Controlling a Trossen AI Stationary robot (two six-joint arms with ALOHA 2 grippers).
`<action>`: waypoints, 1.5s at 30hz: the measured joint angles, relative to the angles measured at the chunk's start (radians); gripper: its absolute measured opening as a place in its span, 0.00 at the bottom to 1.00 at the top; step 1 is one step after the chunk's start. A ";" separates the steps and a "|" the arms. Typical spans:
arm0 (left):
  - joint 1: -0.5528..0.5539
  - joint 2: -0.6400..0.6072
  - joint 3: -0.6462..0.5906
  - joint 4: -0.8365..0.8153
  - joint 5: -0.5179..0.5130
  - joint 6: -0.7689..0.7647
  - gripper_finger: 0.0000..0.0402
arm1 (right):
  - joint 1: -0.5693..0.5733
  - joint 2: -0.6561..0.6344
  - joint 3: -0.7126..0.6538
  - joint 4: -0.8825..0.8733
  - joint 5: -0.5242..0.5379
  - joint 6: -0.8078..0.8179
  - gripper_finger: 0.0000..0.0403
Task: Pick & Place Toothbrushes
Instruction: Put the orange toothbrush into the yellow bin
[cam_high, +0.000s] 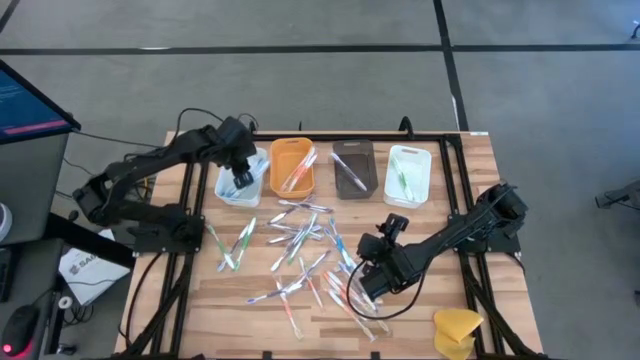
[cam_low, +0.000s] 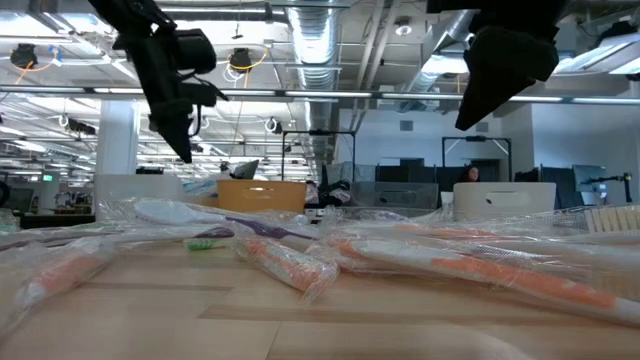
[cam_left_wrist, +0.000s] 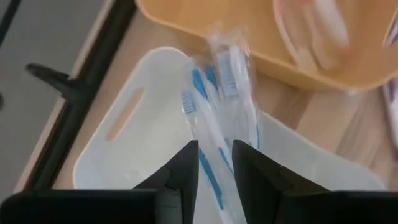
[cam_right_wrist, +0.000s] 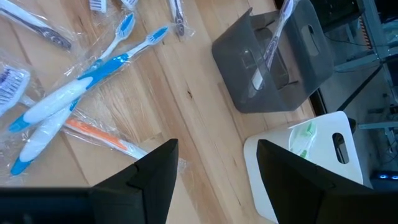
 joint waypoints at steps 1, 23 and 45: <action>0.000 -0.019 0.000 0.001 0.000 -0.025 0.23 | 0.000 0.000 0.000 0.000 0.000 0.000 0.53; -0.018 -0.259 -0.014 0.117 0.374 -0.091 0.42 | -0.015 0.000 0.000 0.023 -0.269 -0.045 0.53; -0.242 -0.314 -0.095 0.406 0.377 -0.322 0.67 | -0.046 0.000 0.001 -0.076 -0.498 -0.125 0.53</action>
